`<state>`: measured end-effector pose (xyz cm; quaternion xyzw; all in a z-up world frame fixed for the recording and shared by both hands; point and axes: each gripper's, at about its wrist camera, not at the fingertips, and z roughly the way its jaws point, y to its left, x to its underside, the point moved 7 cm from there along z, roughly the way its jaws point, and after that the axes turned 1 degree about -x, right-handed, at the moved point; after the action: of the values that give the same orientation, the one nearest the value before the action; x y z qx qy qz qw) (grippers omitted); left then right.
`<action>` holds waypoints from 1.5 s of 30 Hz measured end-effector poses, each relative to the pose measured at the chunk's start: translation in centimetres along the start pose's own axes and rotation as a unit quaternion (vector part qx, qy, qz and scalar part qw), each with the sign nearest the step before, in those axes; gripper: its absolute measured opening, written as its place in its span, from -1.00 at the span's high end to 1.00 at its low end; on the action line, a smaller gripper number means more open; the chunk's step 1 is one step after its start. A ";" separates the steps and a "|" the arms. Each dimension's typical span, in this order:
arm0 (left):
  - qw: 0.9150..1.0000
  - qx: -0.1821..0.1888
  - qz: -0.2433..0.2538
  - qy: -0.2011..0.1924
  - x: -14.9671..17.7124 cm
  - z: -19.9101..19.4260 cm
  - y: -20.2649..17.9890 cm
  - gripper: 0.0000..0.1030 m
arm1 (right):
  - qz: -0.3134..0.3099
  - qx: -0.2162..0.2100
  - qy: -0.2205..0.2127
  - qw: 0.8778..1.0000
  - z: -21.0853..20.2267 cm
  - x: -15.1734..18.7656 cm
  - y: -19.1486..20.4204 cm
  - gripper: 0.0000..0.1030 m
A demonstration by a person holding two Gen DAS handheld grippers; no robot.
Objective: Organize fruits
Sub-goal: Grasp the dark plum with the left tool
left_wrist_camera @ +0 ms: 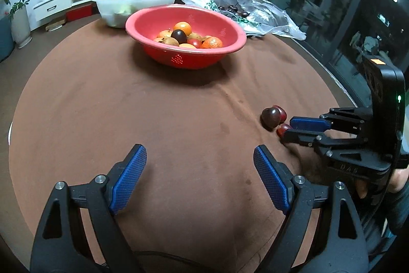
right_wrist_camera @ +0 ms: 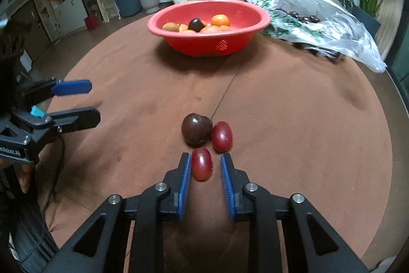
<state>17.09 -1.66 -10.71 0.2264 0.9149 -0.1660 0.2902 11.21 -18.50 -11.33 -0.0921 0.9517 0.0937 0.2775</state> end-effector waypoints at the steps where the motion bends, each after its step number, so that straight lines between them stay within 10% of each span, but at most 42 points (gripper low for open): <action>1: 1.000 0.003 0.004 0.001 0.0 0.1 -0.2 -0.66 | 0.008 -0.003 -0.004 1.000 -0.3 -0.1 -0.2 0.49; 21: 0.989 0.035 0.138 0.028 -2.7 4.3 -7.6 -0.75 | 0.056 -0.018 -0.030 0.998 -3.0 0.5 -3.0 0.49; 26: 0.982 0.041 0.175 0.066 -2.8 7.1 -9.1 -0.28 | 0.069 -0.026 -0.027 0.997 -2.7 0.7 -3.7 0.49; 45: 0.978 0.138 0.118 0.107 -3.6 8.4 -9.0 0.19 | 0.063 -0.041 -0.020 0.997 -2.2 1.1 -3.1 0.49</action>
<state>18.95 -14.07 -13.51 0.3870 0.8760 -0.2296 0.1738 9.89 -22.18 -10.51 -0.0418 0.9452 0.1521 0.2859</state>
